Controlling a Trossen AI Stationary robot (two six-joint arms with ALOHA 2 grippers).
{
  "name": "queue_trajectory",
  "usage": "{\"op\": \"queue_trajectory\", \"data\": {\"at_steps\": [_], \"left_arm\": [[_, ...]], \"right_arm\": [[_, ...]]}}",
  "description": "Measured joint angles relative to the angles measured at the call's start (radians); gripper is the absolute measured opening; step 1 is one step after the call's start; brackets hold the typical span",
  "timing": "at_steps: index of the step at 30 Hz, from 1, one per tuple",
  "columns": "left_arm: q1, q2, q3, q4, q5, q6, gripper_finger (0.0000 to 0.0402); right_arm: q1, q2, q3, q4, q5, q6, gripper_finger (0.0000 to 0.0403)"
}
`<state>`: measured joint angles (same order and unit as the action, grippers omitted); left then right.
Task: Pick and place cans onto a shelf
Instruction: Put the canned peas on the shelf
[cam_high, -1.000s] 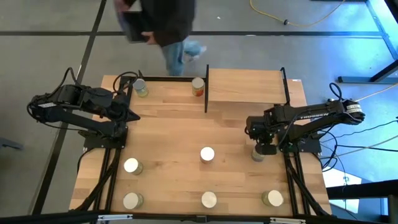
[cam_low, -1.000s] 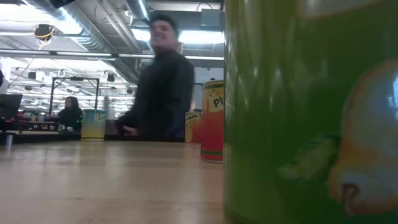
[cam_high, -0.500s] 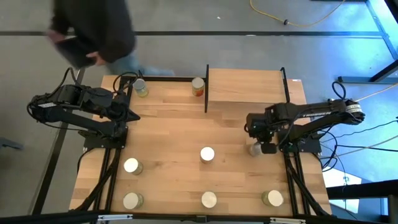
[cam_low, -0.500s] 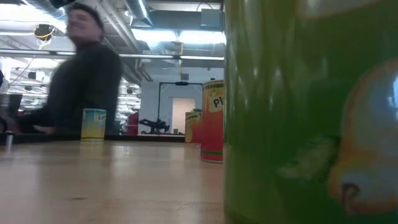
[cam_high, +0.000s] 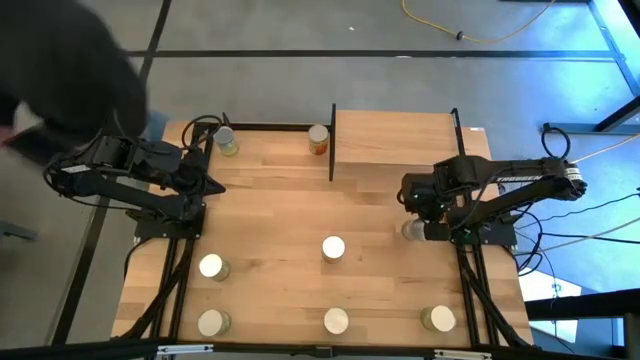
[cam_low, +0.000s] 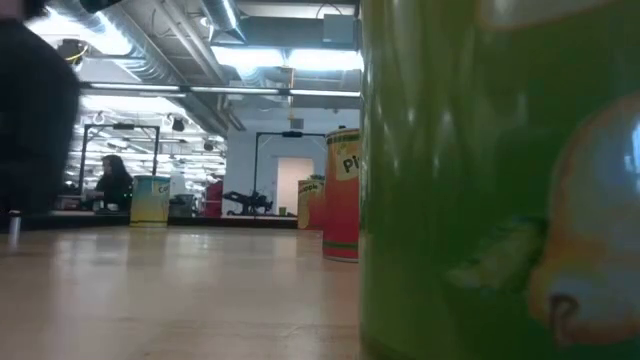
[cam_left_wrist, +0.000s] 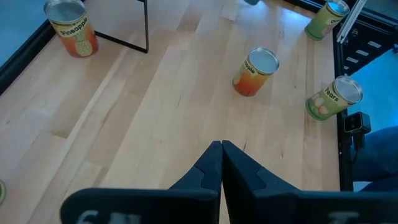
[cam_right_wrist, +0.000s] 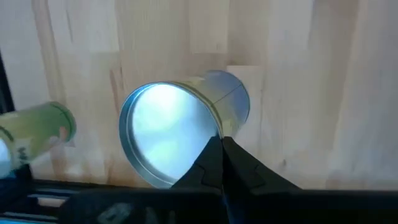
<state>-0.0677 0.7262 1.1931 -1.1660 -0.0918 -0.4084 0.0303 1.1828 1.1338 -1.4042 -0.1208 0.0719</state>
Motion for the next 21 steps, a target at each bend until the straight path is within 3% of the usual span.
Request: {"op": "queue_trajectory", "data": {"at_steps": [9,21], "left_arm": [[0.000,0.000,0.000,0.000,0.000,0.000,0.0000],[0.000,0.000,0.000,0.000,-0.003,0.000,0.0000]], "right_arm": [[-0.065,-0.001,0.204,-0.115,0.061,0.129,0.0000],[-0.236,-0.001,0.388,-0.167,0.259,0.241,0.0000]]}}
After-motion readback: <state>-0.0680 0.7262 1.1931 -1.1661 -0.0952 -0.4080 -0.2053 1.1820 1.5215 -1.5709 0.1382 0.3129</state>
